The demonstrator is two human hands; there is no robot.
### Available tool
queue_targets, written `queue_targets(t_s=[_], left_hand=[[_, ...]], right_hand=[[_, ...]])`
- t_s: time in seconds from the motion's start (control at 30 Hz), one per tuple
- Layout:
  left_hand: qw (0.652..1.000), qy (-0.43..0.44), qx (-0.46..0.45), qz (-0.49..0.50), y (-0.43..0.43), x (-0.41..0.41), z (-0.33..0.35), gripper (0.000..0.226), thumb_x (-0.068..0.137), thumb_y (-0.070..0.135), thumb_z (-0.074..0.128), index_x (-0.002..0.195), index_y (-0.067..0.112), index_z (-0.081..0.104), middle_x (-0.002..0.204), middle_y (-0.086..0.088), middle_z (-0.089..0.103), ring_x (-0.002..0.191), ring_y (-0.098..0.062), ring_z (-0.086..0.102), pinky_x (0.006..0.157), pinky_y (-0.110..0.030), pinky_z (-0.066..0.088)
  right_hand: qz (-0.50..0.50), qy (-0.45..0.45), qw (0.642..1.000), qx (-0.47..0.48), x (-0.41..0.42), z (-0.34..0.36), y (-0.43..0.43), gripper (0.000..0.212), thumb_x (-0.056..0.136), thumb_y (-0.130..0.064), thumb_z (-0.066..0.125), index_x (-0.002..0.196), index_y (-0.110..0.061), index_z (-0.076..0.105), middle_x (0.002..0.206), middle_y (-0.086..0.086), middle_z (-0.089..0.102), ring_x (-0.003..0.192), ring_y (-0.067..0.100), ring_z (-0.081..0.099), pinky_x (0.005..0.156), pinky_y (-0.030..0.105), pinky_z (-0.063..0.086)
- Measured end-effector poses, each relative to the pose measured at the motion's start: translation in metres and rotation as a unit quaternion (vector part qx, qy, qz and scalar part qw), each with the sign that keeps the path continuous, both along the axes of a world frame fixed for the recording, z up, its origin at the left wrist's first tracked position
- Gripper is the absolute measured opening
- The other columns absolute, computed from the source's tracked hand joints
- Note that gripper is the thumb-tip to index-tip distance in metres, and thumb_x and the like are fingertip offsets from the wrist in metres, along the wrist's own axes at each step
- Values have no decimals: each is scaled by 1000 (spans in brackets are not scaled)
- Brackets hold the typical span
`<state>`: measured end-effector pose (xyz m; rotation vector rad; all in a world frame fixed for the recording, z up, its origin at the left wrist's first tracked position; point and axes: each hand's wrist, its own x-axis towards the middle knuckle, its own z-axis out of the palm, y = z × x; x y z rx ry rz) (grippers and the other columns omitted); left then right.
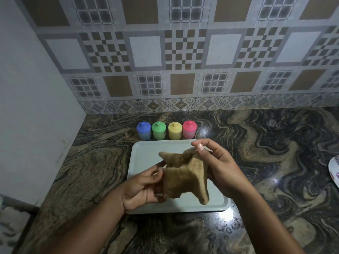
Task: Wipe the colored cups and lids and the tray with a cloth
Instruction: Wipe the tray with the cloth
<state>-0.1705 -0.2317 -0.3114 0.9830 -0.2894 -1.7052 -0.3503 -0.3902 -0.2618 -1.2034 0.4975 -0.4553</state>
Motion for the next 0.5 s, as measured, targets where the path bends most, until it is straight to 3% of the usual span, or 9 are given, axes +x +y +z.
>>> queue_targets(t_s=[0.07, 0.13, 0.2, 0.27, 0.37, 0.43, 0.5], left_hand=[[997, -76, 3, 18, 0, 1, 2, 86, 73, 22, 86, 145, 34, 41, 121, -14, 67, 89, -23, 65, 73, -38, 52], [986, -147, 44, 59, -1, 3, 5, 94, 77, 17, 79, 151, 40, 26, 125, -20, 67, 101, -29, 64, 77, -41, 52], [974, -187, 78, 100, -1, 4, 8, 105, 77, 15, 73, 155, 40, 6, 122, -19, 69, 111, -33, 65, 89, -47, 51], [968, -219, 79, 95, 1, 3, 11, 108, 76, 19, 74, 154, 41, 3, 116, -13, 72, 111, -31, 67, 90, -47, 52], [951, -298, 66, 50, 4, -2, 9, 85, 68, 33, 86, 141, 36, 43, 111, -10, 75, 105, -22, 70, 83, -35, 55], [909, -411, 61, 39, 6, -4, 2, 59, 64, 34, 91, 118, 29, 69, 103, -8, 76, 99, -22, 70, 85, -32, 55], [858, -509, 61, 37, 5, -10, -4, 26, 74, 20, 86, 96, 30, 78, 88, 0, 74, 81, -13, 68, 79, -31, 57]], right_hand=[[-29, 27, 999, -37, -1, 0, -2, 25, 92, -37, 61, 101, -18, 74, 82, 15, 60, 68, 21, 57, 53, 27, 47], [-50, 65, 994, -67, -4, -5, -6, 31, 86, -41, 65, 96, -15, 79, 83, 10, 72, 73, 20, 63, 59, 31, 51], [-52, 98, 990, -82, -10, -13, -10, 30, 77, -39, 79, 95, -15, 81, 94, 23, 76, 79, 24, 68, 67, 42, 60], [-36, 133, 986, -94, -18, -21, -12, 36, 68, -32, 91, 100, -19, 81, 95, 33, 71, 81, 33, 71, 78, 57, 62], [-21, 203, 969, -138, -23, -32, -9, 33, 69, -20, 93, 100, -17, 81, 94, 10, 80, 91, 25, 77, 85, 53, 62], [14, 246, 952, -184, -26, -36, -6, 24, 74, -20, 91, 97, -16, 81, 88, 4, 80, 86, 22, 78, 80, 49, 63], [67, 283, 926, -240, -31, -39, -5, 11, 81, -28, 86, 87, -20, 82, 77, 2, 79, 74, 22, 77, 73, 47, 64]])
